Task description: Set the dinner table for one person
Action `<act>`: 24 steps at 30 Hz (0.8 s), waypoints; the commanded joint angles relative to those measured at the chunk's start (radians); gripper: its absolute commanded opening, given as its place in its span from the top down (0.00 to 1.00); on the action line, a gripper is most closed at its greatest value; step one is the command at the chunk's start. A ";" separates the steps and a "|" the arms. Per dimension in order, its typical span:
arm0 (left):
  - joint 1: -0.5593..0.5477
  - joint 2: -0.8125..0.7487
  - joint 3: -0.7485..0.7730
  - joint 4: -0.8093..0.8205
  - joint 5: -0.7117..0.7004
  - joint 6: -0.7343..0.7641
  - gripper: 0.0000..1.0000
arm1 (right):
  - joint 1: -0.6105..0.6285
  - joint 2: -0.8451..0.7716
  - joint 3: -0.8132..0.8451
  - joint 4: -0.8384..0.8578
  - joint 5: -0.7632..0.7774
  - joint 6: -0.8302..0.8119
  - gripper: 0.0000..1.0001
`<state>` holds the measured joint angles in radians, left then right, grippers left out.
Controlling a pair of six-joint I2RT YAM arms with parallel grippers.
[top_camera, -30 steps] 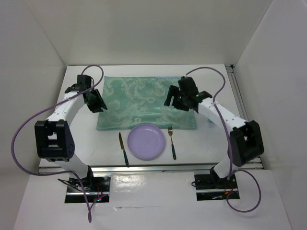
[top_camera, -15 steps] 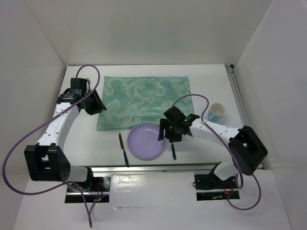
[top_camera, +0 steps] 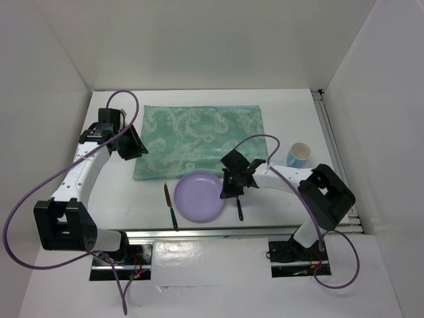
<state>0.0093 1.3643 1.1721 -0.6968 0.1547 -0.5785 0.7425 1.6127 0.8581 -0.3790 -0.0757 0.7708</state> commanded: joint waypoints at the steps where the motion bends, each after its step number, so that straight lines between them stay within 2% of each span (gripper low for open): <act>1: -0.003 -0.031 0.032 -0.018 0.011 0.017 0.54 | 0.009 -0.045 0.021 -0.036 0.053 0.021 0.97; 2: -0.003 -0.042 0.032 -0.018 0.011 0.017 0.54 | 0.009 -0.087 0.045 -0.091 0.085 0.021 1.00; 7: -0.012 -0.051 0.050 -0.029 0.011 0.017 0.54 | 0.009 -0.204 0.191 -0.274 0.151 -0.025 1.00; 10: -0.012 -0.060 0.050 -0.029 0.002 0.008 0.54 | -0.017 -0.214 0.313 -0.296 0.174 -0.076 1.00; 16: -0.022 -0.111 -0.031 -0.029 -0.020 -0.023 0.53 | -0.152 0.007 0.592 -0.236 0.151 -0.140 1.00; 22: -0.022 -0.174 -0.090 -0.038 -0.020 -0.052 0.45 | -0.239 0.375 0.901 -0.198 0.099 -0.140 1.00; 23: -0.022 -0.174 -0.091 -0.038 -0.008 -0.052 0.45 | -0.239 0.375 0.936 -0.198 0.099 -0.140 1.00; 24: -0.022 -0.186 -0.103 -0.038 -0.007 -0.064 0.43 | -0.255 0.445 0.967 -0.198 0.081 -0.140 1.00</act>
<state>-0.0086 1.2198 1.0870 -0.7330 0.1360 -0.6117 0.5087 1.9686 1.7203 -0.6052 0.0429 0.6403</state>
